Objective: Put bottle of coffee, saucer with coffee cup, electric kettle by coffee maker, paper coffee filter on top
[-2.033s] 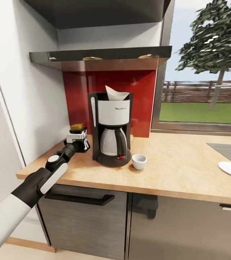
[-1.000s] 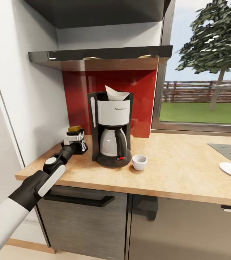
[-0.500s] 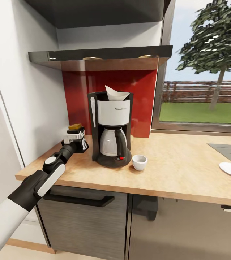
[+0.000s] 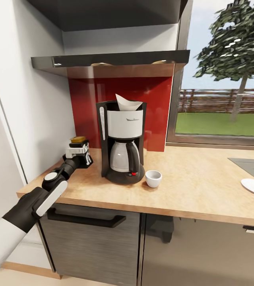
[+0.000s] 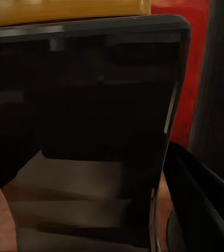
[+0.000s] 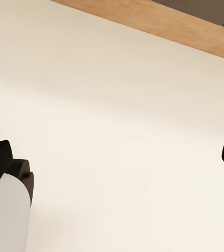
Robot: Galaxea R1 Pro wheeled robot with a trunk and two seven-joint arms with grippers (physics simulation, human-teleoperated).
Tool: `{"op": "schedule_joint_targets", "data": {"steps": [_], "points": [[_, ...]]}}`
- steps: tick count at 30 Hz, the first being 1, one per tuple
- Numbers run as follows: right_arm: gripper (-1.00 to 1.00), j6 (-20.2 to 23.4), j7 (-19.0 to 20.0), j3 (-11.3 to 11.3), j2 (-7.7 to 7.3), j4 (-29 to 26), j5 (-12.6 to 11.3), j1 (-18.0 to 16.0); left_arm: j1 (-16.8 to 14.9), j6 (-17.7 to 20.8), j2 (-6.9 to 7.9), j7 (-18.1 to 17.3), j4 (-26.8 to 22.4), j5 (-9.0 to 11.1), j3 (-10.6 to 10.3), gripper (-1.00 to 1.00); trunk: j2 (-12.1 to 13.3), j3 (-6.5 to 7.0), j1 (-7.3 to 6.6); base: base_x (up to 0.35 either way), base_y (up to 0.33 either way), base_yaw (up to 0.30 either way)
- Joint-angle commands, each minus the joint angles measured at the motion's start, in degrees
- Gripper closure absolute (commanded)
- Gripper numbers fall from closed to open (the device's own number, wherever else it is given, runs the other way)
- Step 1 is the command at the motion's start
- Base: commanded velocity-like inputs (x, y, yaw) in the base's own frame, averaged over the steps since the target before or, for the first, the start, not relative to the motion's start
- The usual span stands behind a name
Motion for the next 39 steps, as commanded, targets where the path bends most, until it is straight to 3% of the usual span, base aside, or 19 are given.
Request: {"op": "schedule_joint_targets", "data": {"steps": [1,8,39], "points": [[-1.00,-0.2,0.0,0.0,-0.02,0.1,0.2,-0.1,-0.1,0.1,0.65,0.4,-0.1,0.4,-0.2,1.00,0.0,-0.07,0.00,0.000,0.000,0.000],[-1.00,-0.2,0.0,0.0,-0.02,0.1,0.2,-0.1,0.0,0.1,1.63,0.4,-0.9,0.4,-0.3,1.00,0.0,-0.07,0.00,0.000,0.000,0.000],[-1.00,-0.1,-0.1,0.0,0.00,0.1,0.2,-0.1,0.0,0.1,1.75,0.4,-0.8,0.3,-0.4,1.00,-0.8,-0.43,0.44,0.051,0.000,0.000]]}}
